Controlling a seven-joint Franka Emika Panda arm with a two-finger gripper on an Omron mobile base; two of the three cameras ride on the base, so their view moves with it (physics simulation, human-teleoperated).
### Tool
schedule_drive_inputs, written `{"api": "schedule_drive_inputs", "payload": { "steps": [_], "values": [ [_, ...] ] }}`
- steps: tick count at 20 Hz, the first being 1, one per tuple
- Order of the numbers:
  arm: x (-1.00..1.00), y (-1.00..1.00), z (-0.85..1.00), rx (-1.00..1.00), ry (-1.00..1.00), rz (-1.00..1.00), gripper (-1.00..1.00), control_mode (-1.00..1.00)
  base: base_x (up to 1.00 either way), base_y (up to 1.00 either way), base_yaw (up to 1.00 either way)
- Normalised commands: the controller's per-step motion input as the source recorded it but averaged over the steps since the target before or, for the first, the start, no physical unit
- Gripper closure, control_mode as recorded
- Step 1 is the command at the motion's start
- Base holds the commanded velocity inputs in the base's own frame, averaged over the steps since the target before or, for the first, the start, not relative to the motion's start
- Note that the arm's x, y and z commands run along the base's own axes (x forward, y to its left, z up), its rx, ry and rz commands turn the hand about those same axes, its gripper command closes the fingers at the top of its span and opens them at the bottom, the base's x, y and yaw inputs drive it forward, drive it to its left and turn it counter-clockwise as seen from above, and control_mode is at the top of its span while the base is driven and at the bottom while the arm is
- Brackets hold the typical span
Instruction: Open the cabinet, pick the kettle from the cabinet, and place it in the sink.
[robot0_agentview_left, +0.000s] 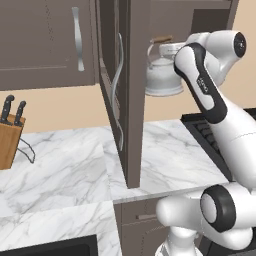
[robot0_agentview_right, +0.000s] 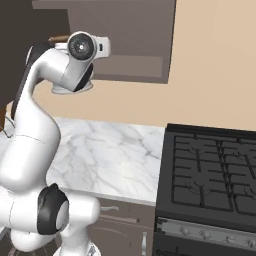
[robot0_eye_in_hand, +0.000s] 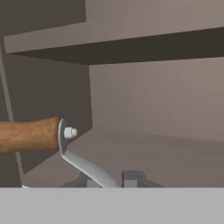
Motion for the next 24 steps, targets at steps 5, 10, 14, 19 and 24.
{"api": "schedule_drive_inputs", "payload": {
  "steps": [5, 10, 14, 19, 24],
  "values": [
    [-0.54, -0.04, -0.02, 0.05, 0.0, -0.01, 1.0, -1.0, 0.0, 0.0, 0.0],
    [-0.56, -0.07, -0.03, 0.06, 0.0, 0.0, 1.0, -1.0, 0.0, 0.0, 0.0],
    [-0.53, -0.06, -0.06, 0.05, 0.0, -0.02, 1.0, -1.0, 0.0, 0.0, 0.0],
    [-0.52, -0.09, -0.13, 0.02, 0.0, -0.04, 1.0, -1.0, 0.0, 0.0, 0.0],
    [-0.43, -0.06, -0.17, 0.0, 0.0, -0.05, 1.0, -1.0, 0.0, 0.0, 0.0]
  ]
}}
